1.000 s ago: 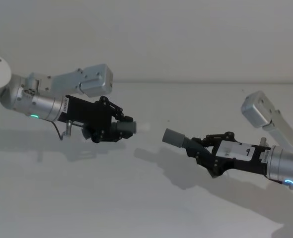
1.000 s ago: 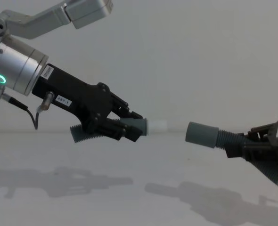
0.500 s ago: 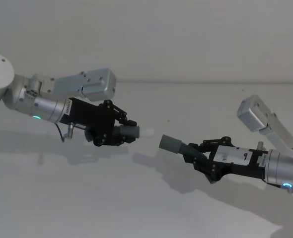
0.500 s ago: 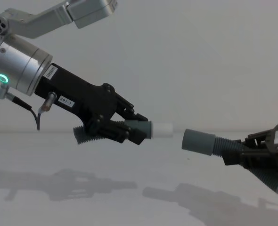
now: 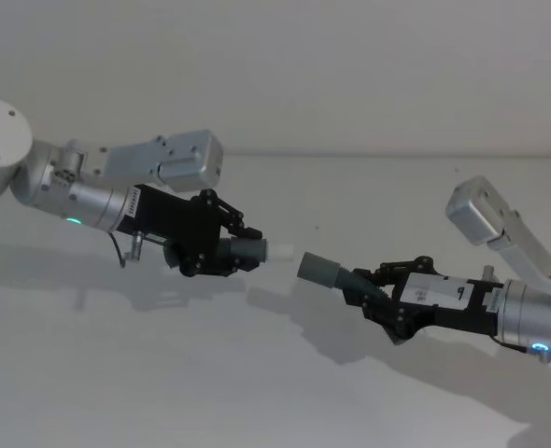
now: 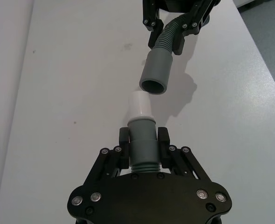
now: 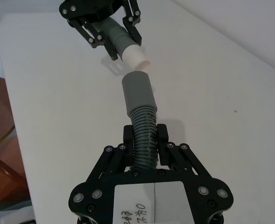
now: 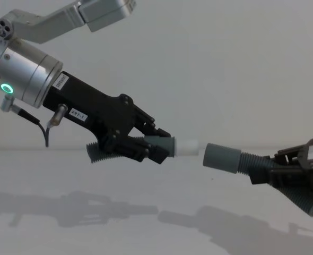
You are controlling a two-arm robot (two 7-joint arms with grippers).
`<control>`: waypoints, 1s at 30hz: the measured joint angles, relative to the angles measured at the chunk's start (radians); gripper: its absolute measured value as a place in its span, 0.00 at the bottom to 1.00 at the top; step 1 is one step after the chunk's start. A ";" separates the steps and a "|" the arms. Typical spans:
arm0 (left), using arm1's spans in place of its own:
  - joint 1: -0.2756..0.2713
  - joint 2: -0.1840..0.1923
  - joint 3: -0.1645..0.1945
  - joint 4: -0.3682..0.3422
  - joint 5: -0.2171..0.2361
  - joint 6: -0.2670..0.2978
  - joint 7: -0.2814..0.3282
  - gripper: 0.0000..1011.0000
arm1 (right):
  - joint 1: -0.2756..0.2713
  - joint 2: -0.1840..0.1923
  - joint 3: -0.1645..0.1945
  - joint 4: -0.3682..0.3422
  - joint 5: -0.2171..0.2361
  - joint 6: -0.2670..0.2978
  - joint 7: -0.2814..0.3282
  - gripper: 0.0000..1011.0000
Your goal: Use both hands to pick up one end of the pipe from the table, align the ends, and insert them.
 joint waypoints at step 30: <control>-0.026 -0.028 0.024 0.044 -0.015 -0.012 0.019 0.34 | 0.013 -0.004 -0.006 0.027 0.052 0.010 -0.015 0.28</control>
